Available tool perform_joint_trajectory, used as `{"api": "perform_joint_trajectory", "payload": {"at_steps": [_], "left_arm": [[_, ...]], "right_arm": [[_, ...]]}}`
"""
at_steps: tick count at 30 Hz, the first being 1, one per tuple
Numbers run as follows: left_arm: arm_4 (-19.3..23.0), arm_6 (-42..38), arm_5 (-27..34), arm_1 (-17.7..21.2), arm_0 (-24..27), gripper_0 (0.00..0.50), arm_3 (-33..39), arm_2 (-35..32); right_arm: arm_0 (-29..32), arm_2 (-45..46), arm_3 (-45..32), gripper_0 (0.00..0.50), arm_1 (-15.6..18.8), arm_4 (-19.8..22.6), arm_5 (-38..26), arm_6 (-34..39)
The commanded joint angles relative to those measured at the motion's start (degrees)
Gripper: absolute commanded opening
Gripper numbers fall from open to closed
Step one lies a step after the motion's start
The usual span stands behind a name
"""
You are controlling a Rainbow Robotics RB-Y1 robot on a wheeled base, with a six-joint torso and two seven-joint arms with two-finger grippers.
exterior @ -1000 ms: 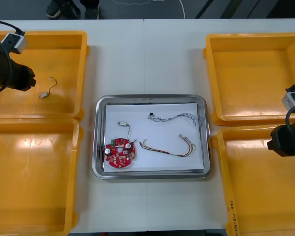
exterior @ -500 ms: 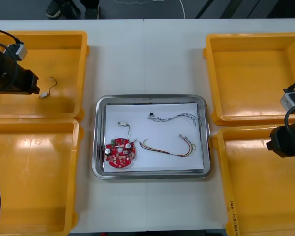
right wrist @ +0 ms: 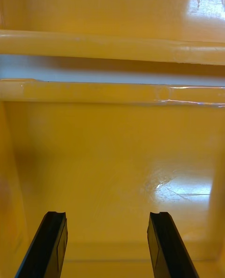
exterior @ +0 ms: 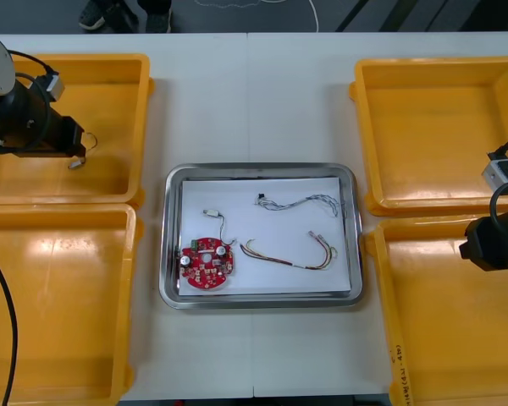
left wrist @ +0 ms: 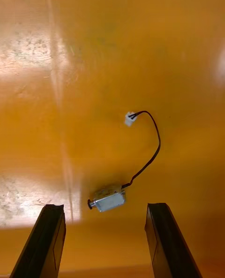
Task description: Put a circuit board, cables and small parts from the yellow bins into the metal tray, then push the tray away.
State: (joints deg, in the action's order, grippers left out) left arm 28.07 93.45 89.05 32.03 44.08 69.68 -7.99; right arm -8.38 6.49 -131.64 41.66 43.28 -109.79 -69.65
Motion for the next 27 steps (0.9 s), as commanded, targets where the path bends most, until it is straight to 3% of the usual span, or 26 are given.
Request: {"api": "perform_joint_trajectory", "payload": {"at_steps": [1,27], "left_arm": [[-0.03,-1.69,-1.6,-1.54,2.76,0.5,-0.07,0.7],[-1.44,-0.81,-7.14,-2.06,2.68,0.5,-6.93,3.07]], "right_arm": [[0.73,1.77,-1.51,0.5,-0.52,0.23,-0.21,-1.46],[0.73,2.12,-1.51,0.5,-0.52,0.23,-0.21,-1.37]]}}
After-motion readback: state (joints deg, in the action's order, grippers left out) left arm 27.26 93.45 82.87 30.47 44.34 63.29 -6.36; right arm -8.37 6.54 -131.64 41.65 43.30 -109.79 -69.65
